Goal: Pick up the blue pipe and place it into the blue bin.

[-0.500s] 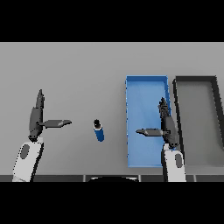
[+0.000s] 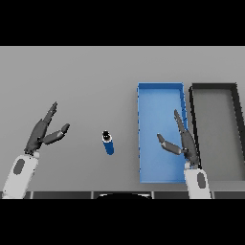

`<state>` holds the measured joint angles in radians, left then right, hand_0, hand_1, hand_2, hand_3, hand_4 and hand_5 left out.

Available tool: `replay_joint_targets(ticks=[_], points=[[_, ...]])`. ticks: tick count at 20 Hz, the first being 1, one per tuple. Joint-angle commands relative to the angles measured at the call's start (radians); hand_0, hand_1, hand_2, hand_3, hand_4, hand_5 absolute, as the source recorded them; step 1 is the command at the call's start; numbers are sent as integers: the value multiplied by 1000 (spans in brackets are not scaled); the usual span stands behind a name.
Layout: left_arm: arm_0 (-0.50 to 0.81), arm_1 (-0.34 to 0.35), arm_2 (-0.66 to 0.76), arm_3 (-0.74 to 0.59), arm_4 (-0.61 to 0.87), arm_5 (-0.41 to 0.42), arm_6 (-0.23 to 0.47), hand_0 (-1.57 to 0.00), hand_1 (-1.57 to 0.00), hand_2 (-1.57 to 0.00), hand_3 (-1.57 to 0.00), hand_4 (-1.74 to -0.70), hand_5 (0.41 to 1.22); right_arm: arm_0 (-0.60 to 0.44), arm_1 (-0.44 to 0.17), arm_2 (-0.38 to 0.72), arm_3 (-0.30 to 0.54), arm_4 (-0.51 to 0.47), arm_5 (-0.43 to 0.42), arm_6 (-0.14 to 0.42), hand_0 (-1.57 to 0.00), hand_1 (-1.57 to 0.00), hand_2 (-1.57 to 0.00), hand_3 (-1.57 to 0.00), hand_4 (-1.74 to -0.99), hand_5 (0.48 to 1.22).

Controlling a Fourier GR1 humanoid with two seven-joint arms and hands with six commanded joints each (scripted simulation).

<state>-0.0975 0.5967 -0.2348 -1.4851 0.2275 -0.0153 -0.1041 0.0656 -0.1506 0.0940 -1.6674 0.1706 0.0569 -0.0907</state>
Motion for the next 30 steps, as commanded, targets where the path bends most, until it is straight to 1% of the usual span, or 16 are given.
replay_joint_targets(ticks=[1, 4, 5, 8, 11, 12, 13, 15, 19, 20, 21, 22, 23, 25, 26, 30], points=[[-6, 12, 0, -1, 2, -13, 7, 1, 1, 1, 1, -969, 596, 3, -7, 9, -12, 17, -1, 9, 1, 1, 1, 1, -1192, 587], [16, 24, -20, -18, 0, -53, -25, 1, 1, 1, 1, -965, 593, 12, -16, 15, -13, 33, 0, 19, 1, 1, 1, 1, -1187, 585], [36, 36, -28, -43, 3, -72, -46, 1, 1, 1, 1, -965, 590, 13, -22, 15, -22, 33, 3, 11, 1, 1, 1, 1, -1182, 583], [83, 75, -70, -140, 15, -137, -52, 1, 1, 1, 1, -984, 578, 4, -11, 15, -26, 21, 3, 34, 1, 1, 1, 1, -1194, 579], [92, 93, -130, -217, -1, -161, 48, 1, 1, 1, 1, -1005, 530, 14, -9, 17, -42, 11, 10, 27, 1, 1, 1, 1, -1214, 581], [99, 98, -157, -245, -14, -171, 81, 1, 1, 1, 1, -1018, 512, 0, -8, 11, -39, -1, 12, 44, 1, 1, 1, 1, -1225, 580], [88, 98, -173, -249, -15, -187, 105, 1, 1, 1, 1, -1031, 496, -10, -11, 5, -27, -5, 14, 56, 1, 1, 1, 1, -1229, 576], [93, 83, -213, -263, -37, -199, 128, 1, 1, 1, 1, -1061, 474, 17, -5, 20, -37, 11, 12, 31, 1, 1, 1, 1, -1223, 572], [65, 8, -292, -254, -108, -195, 146, 1, 1, 1, 1, -1107, 463, 1, -10, 15, -40, 8, 14, 57, 1, 1, 1, 1, -1212, 570], [68, -7, -301, -242, -122, -191, 123, 1, 1, 1, 1, -1123, 470, 21, -4, 26, -43, 15, 15, 36, 1, 1, 1, 1, -1210, 570], [47, -36, -312, -228, -132, -185, 123, 1, 1, 1, 1, -1141, 479, 14, -5, 21, -37, 13, 14, 49, 1, 1, 1, 1, -1209, 567], [45, -50, -318, -222, -136, -184, 104, 1, 1, 1, 1, -1149, 484, 19, -8, 17, -46, 4, 19, 44, 1, 1, 1, 1, -1210, 564], [30, -73, -320, -201, -142, -178, 94, 1, 1, 1, 1, -1149, 486, 28, -13, 14, -51, -2, 23, 31, 1, 1, 1, 1, -1211, 560], [4, -132, -338, -154, -166, -157, 104, 1, 1, 1, 1, -1140, 488, 24, -14, 5, -51, -12, 25, 46, 1, 1, 1, 1, -1207, 555], [-8, -160, -341, -114, -178, -146, 110, 1, 1, 1, 1, -1131, 488, 27, -11, 6, -42, -11, 23, 37, 1, 1, 1, 1, -1206, 554], [-37, -236, -338, -26, -167, -140, 81, 1, 1, 1, 1, -1137, 495, 18, -8, 3, -34, -15, 24, 28, 1, 1, 1, 1, -1200, 549]])
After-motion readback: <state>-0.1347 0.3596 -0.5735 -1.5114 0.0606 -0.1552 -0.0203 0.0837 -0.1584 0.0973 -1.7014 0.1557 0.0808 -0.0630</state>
